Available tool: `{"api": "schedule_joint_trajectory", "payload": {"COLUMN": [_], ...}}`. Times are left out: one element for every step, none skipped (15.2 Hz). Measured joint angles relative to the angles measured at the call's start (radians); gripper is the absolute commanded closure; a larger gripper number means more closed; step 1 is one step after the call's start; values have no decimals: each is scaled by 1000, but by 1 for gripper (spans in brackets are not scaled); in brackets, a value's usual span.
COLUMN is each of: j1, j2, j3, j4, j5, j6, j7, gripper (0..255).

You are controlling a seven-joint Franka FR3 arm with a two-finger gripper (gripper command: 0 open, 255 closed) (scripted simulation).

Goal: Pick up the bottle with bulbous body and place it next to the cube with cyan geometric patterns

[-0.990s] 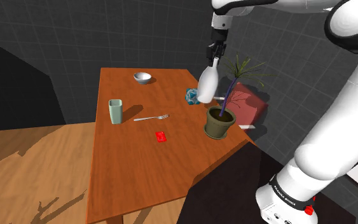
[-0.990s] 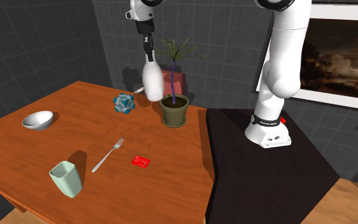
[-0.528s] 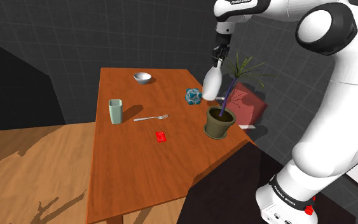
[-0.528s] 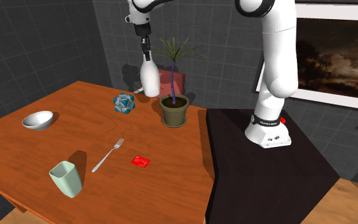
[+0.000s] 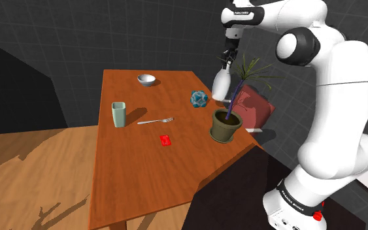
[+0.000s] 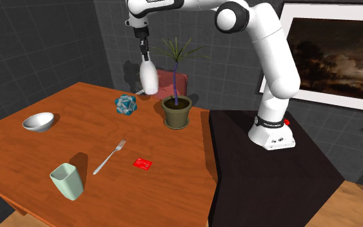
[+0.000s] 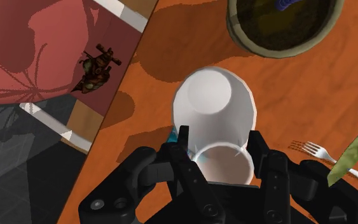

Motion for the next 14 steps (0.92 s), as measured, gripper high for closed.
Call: {"api": "schedule_joint_trajectory", "payload": {"j1": [-6,-9,-10,-11,-9,-10,-11,-11,-10,-8,-9,-9,-8,-9], "j2": [17,23,23,23,23,22,21,25,25,26,25,23,24,24], "j3": [-1,-2,-2,-2,-2,-2,-2,-2,-1,-1,-1,-1,-1,-1], "j4": [13,11,0,-13,-27,-43,-57,-63,-76,-88,-102,-122,-132,-144], "j5": [1,2,2,2,2,2,2,2,2,2,2,2,1,2], "j6": [4,12,23,36,51,65,79,89,102,114,128,146,157,169], "j7": [-6,-9,-11,-11,-10,-10,-11,-11,-9,-7,-8,-8,-6,-7], "gripper": [255,255,255,255,255,255,255,255,255,255,255,255,255,255]}}
